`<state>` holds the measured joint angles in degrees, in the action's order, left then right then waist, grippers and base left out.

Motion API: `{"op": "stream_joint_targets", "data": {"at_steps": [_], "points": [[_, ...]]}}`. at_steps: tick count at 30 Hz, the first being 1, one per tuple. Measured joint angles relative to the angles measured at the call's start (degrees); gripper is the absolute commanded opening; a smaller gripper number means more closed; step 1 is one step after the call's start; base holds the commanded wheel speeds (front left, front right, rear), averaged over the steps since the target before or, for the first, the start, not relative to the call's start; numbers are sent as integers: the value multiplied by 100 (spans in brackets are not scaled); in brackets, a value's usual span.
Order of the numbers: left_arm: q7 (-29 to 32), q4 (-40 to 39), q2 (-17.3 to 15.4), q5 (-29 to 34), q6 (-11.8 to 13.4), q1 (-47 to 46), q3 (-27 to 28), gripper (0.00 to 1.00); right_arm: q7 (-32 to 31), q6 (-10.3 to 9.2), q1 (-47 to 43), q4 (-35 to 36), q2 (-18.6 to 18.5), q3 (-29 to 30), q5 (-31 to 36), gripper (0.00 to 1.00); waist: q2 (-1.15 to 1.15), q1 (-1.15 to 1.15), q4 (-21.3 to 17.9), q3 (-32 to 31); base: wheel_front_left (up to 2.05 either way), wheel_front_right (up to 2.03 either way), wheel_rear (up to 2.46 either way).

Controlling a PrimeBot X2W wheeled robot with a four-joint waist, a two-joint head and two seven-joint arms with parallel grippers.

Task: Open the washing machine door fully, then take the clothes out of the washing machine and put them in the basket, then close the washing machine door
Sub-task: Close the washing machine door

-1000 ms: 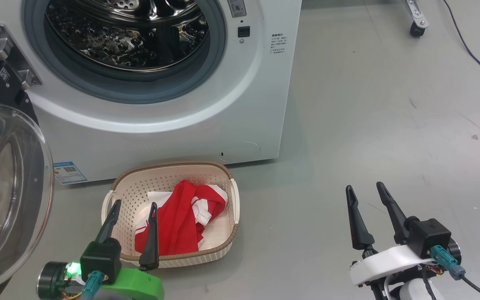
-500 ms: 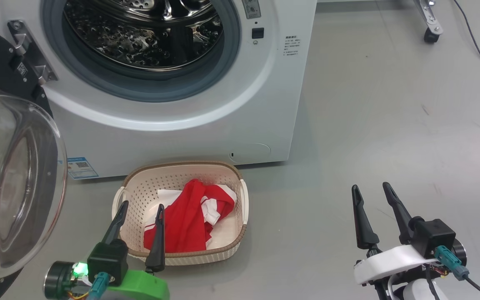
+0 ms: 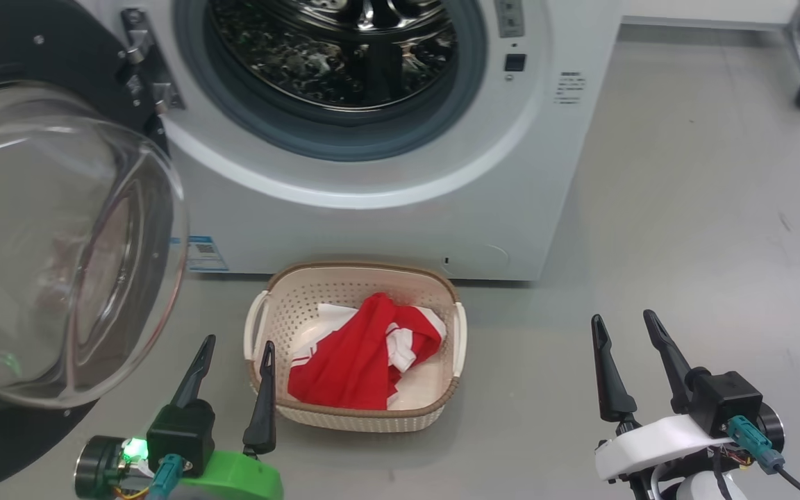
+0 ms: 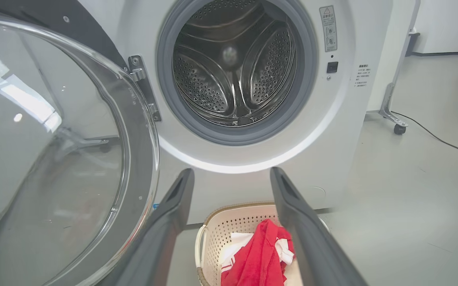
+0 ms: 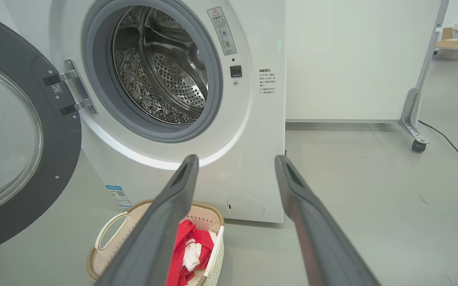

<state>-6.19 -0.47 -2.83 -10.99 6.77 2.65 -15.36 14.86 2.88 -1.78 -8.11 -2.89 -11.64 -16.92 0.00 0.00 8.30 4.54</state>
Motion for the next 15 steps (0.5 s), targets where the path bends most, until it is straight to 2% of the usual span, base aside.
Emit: {"op": "stream_joint_targets", "data": {"at_steps": [15], "points": [[-107,85,7,-19,1,24,207,100,0,58,1,3,1,-182,145,100,0,0,1004,-53,0,0,0]]}}
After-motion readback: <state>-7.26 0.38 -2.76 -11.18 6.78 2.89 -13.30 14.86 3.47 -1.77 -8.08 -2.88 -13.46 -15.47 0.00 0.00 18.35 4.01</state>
